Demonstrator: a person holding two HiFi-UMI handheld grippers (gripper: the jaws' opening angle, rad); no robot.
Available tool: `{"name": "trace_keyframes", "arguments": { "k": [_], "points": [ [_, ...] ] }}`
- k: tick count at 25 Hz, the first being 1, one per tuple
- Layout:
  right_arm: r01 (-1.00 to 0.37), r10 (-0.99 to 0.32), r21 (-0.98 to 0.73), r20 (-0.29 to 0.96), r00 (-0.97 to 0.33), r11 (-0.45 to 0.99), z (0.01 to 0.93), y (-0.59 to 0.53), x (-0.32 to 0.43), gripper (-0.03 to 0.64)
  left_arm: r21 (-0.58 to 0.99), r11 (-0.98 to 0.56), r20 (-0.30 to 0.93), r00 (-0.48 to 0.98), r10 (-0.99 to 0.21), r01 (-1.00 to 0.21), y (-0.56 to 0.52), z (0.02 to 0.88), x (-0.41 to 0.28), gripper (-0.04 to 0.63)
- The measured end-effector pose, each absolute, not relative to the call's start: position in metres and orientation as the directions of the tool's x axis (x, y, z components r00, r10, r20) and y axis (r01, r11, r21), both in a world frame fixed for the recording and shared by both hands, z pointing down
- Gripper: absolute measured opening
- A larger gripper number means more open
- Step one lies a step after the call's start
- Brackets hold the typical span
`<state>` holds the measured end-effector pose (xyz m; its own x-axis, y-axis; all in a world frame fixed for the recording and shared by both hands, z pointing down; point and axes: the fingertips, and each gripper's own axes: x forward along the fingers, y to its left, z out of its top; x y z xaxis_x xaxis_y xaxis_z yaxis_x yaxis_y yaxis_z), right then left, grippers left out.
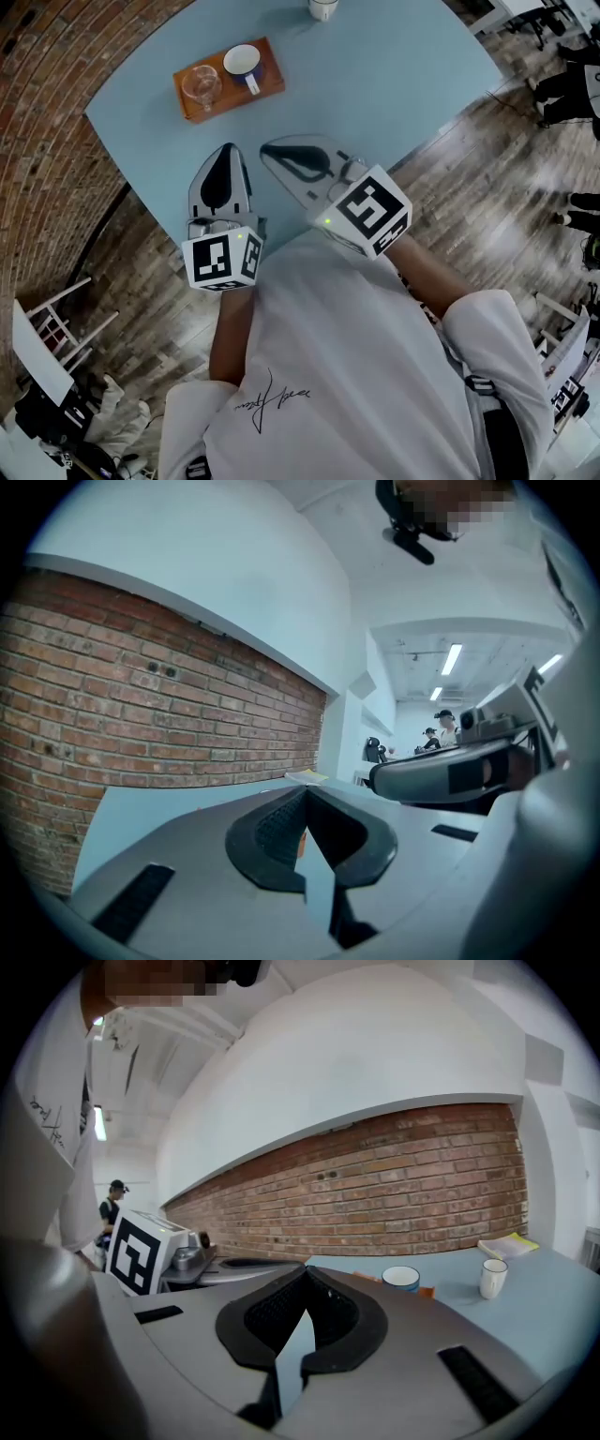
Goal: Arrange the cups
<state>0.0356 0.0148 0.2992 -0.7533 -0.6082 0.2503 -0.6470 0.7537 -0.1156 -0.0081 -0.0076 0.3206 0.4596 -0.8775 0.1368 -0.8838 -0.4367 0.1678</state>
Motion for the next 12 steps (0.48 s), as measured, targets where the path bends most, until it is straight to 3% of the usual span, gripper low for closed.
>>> {"name": "trace_keyframes", "arguments": {
  "k": [12],
  "points": [
    [-0.505,-0.459,-0.159,0.255,-0.851,0.849,0.293,0.020,0.022,0.020,0.162,-0.432,0.129,0.453,-0.882,-0.887,-0.011,0.315,-0.018,0.009]
  ]
}}
